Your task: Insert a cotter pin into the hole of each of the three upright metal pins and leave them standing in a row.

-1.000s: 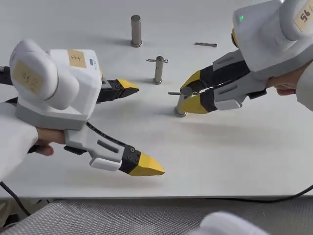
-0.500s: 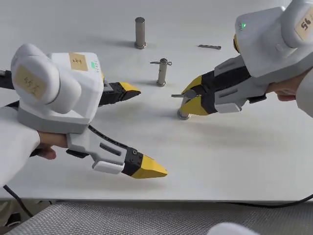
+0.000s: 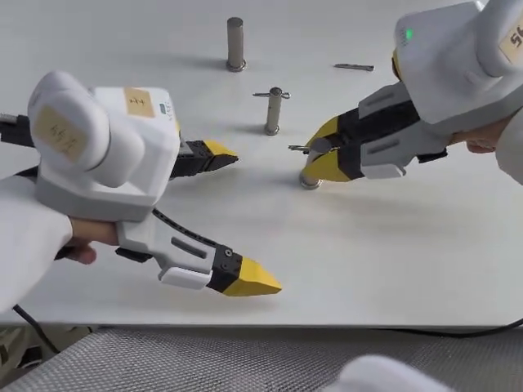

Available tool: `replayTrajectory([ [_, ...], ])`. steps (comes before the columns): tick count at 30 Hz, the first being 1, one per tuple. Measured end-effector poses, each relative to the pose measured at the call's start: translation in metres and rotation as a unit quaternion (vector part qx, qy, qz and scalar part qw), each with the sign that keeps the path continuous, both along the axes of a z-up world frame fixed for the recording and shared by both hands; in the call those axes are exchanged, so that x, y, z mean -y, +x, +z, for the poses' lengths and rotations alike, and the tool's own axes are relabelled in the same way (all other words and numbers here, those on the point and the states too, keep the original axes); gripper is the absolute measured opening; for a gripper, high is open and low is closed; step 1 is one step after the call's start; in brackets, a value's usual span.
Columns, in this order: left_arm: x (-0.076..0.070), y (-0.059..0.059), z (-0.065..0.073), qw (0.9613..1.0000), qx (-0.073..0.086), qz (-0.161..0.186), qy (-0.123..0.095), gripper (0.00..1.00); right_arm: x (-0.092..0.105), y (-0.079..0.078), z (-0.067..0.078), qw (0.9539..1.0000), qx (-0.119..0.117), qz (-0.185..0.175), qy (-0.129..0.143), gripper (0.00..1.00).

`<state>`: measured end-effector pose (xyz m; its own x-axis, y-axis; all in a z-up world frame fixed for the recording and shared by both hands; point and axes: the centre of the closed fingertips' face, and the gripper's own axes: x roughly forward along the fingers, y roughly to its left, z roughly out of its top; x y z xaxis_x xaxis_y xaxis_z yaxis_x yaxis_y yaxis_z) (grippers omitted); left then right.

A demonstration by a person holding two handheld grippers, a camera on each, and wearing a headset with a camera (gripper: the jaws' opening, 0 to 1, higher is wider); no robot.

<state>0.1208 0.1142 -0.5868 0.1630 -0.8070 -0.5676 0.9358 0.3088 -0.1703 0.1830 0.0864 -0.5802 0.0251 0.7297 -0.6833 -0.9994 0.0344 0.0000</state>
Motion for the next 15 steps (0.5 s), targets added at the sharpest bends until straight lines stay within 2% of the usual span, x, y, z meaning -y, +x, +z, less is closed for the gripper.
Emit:
replayTrajectory([
  [2,-0.001,-0.001,-0.002,1.0000,0.001,-0.004,0.007,0.91,0.001,0.001,0.000,0.9999,0.007,0.010,-0.002,0.08],
  [3,-0.001,0.000,-0.002,0.9999,0.006,-0.004,0.010,0.91,0.002,0.003,0.000,0.9999,0.007,0.011,-0.004,0.08],
  [6,0.000,-0.002,0.001,1.0000,-0.001,0.002,0.002,0.92,0.007,0.010,0.000,0.9997,0.017,0.016,-0.011,0.08],
  [15,0.002,-0.005,0.005,0.9999,-0.004,0.014,-0.001,0.94,0.024,0.037,0.005,0.9998,0.016,-0.010,-0.003,0.08],
])
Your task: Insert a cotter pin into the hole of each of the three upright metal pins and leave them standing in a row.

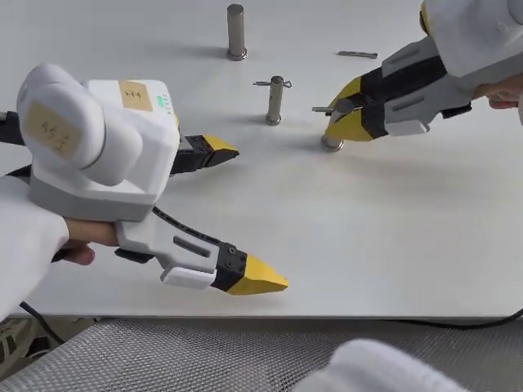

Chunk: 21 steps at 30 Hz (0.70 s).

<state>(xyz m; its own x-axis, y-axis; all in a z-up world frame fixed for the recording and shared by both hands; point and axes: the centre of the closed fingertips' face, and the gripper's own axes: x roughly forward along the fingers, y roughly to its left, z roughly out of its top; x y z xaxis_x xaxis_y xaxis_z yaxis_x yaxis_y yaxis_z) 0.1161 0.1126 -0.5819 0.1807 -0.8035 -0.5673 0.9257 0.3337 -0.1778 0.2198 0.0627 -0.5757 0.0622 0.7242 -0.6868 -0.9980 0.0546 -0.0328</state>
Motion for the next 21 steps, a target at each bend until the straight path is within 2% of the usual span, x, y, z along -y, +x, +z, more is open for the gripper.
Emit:
replayTrajectory([
  [8,0.000,0.001,0.000,1.0000,-0.002,0.004,0.004,0.92,0.008,0.024,0.000,0.9991,-0.017,-0.031,0.022,0.08],
  [15,0.002,0.004,0.003,1.0000,-0.001,0.008,0.001,0.92,0.010,0.030,-0.004,0.9991,-0.022,-0.029,0.023,0.09],
  [21,0.001,0.004,0.005,1.0000,0.000,0.008,0.003,0.92,0.010,0.029,-0.004,0.9993,-0.017,-0.017,0.027,0.09],
])
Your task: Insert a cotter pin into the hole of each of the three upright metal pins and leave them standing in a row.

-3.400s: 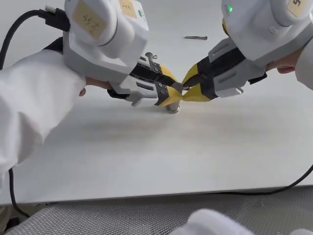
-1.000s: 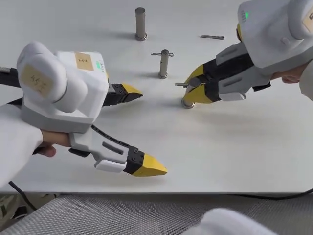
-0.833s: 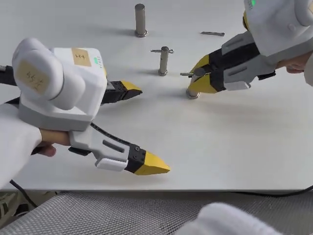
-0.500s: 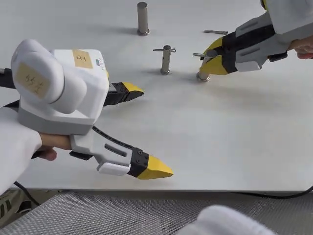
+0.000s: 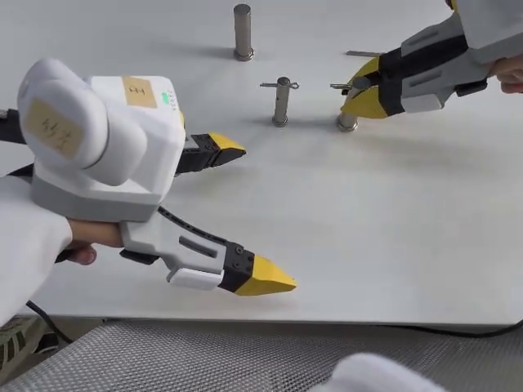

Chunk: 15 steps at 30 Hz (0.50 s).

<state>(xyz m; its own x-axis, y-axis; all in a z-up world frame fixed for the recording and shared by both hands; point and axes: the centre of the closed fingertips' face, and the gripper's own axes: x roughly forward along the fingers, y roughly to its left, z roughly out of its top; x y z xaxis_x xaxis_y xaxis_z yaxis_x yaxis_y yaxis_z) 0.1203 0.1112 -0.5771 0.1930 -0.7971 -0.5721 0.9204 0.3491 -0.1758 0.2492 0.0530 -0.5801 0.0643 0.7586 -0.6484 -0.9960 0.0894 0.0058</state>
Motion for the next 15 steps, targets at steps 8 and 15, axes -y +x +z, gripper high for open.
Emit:
replayTrajectory([
  [8,-0.0014,0.0007,0.0013,1.0000,0.001,0.007,0.001,0.92,-0.0001,0.0000,-0.0001,0.9999,-0.004,-0.009,0.008,0.09],
  [15,-0.0045,0.0007,0.0022,0.9999,0.003,0.013,0.003,0.92,-0.0009,-0.0036,0.0085,0.9993,0.001,-0.027,0.025,0.33],
])
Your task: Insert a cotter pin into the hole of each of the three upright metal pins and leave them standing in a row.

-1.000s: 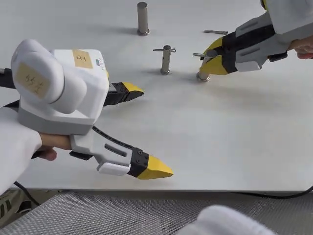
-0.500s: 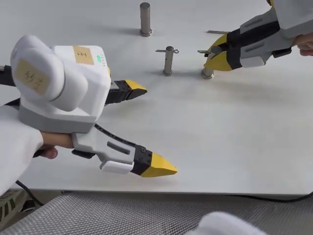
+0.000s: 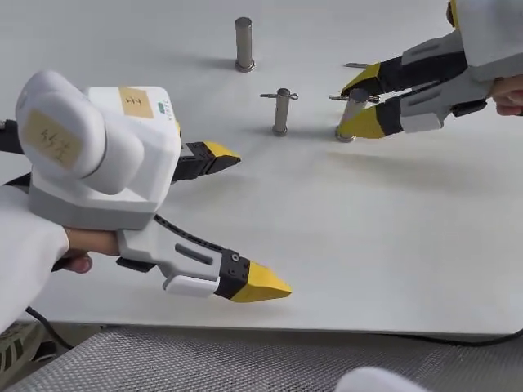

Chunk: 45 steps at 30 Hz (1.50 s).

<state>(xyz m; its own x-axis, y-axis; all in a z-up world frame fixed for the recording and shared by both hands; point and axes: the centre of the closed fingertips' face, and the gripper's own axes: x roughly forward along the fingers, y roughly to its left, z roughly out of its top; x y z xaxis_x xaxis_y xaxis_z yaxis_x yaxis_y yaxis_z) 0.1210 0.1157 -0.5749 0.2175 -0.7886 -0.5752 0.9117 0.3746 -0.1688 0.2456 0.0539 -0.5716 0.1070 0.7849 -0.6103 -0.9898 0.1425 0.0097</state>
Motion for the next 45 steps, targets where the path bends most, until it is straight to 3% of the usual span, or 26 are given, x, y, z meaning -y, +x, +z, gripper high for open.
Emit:
replayTrajectory([
  [5,-0.005,0.004,0.006,0.9999,0.008,0.015,-0.005,0.93,0.005,-0.012,0.016,0.9993,-0.005,-0.036,0.012,0.44],
  [6,-0.006,0.006,0.008,0.9997,0.009,0.022,-0.009,0.93,0.009,-0.015,0.016,0.9980,-0.025,-0.056,0.010,0.47],
  [7,-0.007,0.007,0.009,0.9995,0.010,0.026,-0.011,0.94,0.013,-0.018,0.018,0.9973,-0.030,-0.066,0.008,0.50],
  [9,-0.009,0.008,0.012,0.9992,0.011,0.035,-0.017,0.95,0.016,-0.019,0.025,0.9968,-0.008,-0.076,0.021,0.56],
  [13,-0.014,0.010,0.016,0.9985,0.016,0.049,-0.019,0.96,0.025,-0.035,0.034,0.9940,-0.025,-0.100,0.038,0.63],
  [16,-0.016,0.010,0.021,0.9979,0.019,0.058,-0.024,0.97,0.034,-0.045,0.036,0.9918,-0.019,-0.118,0.046,0.71],
  [19,-0.017,0.012,0.028,0.9963,0.014,0.073,-0.043,0.99,0.042,-0.057,0.037,0.9869,-0.035,-0.146,0.060,0.78],
  [23,-0.019,0.014,0.030,0.9954,0.016,0.081,-0.049,0.99,0.053,-0.066,0.035,0.9832,-0.031,-0.171,0.056,0.82],
  [25,-0.021,0.015,0.030,0.9948,0.014,0.087,-0.051,0.99,0.056,-0.070,0.033,0.9804,-0.037,-0.185,0.057,0.89],
  [27,-0.023,0.016,0.030,0.9943,0.010,0.092,-0.053,0.99,0.057,-0.073,0.032,0.9793,-0.040,-0.190,0.058,0.96],
  [29,-0.025,0.018,0.031,0.9937,0.008,0.096,-0.058,0.99,0.057,-0.076,0.032,0.9803,-0.028,-0.188,0.054,0.98],
  [31,-0.031,0.024,0.032,0.9927,0.008,0.103,-0.063,0.99,0.057,-0.080,0.033,0.9804,-0.033,-0.187,0.054,0.98],
  [33,-0.031,0.026,0.035,0.9919,0.010,0.108,-0.067,0.99,0.054,-0.082,0.034,0.9776,-0.049,-0.193,0.066,0.98],
  [38,-0.028,0.038,0.046,0.9890,0.021,0.122,-0.080,0.99,0.054,-0.085,0.035,0.9769,-0.047,-0.197,0.068,0.98],
  [40,-0.026,0.048,0.055,0.9865,0.027,0.132,-0.094,0.99,0.054,-0.086,0.036,0.9756,-0.051,-0.201,0.072,0.98],
  [43,-0.028,0.068,0.068,0.9830,0.049,0.140,-0.107,0.99,0.057,-0.088,0.037,0.9748,-0.051,-0.205,0.072,0.98],
  [45,-0.028,0.076,0.071,0.9820,0.051,0.143,-0.112,0.99,0.059,-0.089,0.038,0.9742,-0.053,-0.207,0.073,0.98],
])
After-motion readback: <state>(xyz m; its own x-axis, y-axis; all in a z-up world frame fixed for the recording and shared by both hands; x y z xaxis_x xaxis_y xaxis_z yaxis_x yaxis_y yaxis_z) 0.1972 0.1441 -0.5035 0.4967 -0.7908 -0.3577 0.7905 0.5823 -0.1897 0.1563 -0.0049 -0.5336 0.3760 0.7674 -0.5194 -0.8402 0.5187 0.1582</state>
